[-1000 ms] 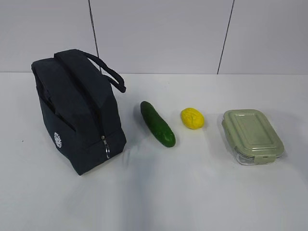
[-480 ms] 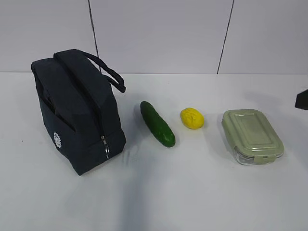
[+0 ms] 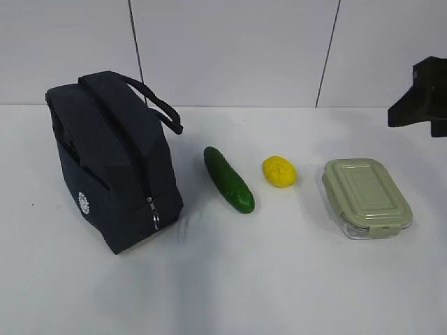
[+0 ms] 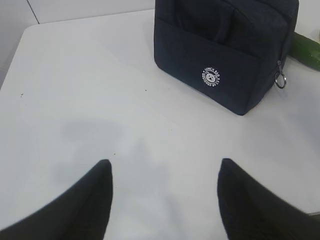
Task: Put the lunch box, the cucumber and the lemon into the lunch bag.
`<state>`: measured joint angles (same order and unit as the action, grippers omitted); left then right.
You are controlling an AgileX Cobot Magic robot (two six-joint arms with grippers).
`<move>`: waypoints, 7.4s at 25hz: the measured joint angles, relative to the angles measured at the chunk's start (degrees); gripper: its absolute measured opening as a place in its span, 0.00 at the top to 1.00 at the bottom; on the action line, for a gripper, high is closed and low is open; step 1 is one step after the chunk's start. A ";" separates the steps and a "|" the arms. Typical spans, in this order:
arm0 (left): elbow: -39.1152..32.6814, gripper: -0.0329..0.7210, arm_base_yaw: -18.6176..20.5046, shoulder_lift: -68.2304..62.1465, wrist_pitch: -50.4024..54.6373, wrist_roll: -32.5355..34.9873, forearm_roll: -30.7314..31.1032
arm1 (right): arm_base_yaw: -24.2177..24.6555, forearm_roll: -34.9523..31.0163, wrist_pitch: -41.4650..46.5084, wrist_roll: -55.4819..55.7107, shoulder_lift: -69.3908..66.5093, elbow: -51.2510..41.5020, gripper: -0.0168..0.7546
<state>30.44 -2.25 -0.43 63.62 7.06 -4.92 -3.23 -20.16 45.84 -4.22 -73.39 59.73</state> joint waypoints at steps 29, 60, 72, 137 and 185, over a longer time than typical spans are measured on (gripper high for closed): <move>0.00 0.34 0.00 0.00 0.00 0.00 0.00 | 21.52 -25.51 14.72 -45.67 -28.03 9.97 0.32; 0.00 0.34 0.00 0.00 0.00 0.00 0.00 | 27.84 -39.54 21.35 -56.08 -51.78 19.86 0.24; 0.00 0.34 0.00 0.00 0.00 0.00 0.00 | 26.62 -38.05 21.35 -56.90 -53.41 19.86 0.24; 0.00 0.34 0.00 0.00 0.00 0.00 0.00 | 26.31 -44.07 21.52 -52.77 -55.53 19.86 0.44; 14.22 0.34 0.00 -67.91 -32.28 -3.09 -54.60 | 13.91 -49.27 21.01 -43.49 -37.02 19.23 0.44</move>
<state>44.66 -2.25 -68.33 31.34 3.97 -59.52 10.68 -69.44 66.85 -47.72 -110.42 78.96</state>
